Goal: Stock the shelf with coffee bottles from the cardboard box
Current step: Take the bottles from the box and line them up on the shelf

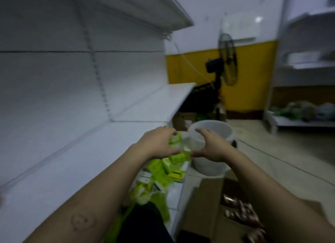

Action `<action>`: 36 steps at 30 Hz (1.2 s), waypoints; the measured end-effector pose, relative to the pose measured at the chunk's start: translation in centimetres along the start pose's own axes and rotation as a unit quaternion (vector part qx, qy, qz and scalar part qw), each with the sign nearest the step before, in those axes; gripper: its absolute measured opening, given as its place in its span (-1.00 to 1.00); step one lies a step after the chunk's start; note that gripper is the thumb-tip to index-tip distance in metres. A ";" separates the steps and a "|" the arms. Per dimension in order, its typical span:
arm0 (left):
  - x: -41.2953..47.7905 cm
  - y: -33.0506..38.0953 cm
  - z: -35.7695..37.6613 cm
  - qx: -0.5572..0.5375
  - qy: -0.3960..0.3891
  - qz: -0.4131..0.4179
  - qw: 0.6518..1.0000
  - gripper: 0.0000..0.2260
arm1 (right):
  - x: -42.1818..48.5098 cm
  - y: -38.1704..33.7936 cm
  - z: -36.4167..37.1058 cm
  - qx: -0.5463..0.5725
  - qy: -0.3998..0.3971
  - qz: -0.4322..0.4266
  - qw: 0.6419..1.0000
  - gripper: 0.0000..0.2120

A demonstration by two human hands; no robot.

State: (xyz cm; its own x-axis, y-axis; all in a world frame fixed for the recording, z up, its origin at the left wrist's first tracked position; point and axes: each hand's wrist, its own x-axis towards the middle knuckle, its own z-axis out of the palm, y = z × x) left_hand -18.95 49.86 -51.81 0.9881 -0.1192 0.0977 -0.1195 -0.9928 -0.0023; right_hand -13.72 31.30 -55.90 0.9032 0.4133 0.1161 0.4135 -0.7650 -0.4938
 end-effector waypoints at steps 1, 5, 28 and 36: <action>1.9 1.7 1.7 -0.012 -0.017 0.020 1.000 -0.40 | -0.2 2.8 0.2 0.001 -0.004 0.041 0.999 -0.10; 8.8 7.7 9.9 -0.073 -0.103 0.064 0.990 -0.38 | -2.1 13.6 3.0 0.012 -0.042 0.201 0.979 -0.12; 25.0 22.6 59.6 -0.176 -0.326 0.031 0.928 -0.43 | -2.6 47.6 33.4 0.298 -0.115 0.618 0.718 -0.28; 24.0 24.3 62.9 -0.123 -0.342 0.013 0.932 -0.27 | -1.9 49.1 37.8 0.303 -0.033 0.662 0.684 -0.36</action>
State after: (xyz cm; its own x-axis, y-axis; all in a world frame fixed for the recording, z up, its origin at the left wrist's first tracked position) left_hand 7.95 22.32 -112.17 0.8055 -0.2040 -0.5564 -0.0789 -0.9674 0.2405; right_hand 0.49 11.66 -112.97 0.4240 -0.4084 -0.8084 -0.9048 -0.1527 -0.3974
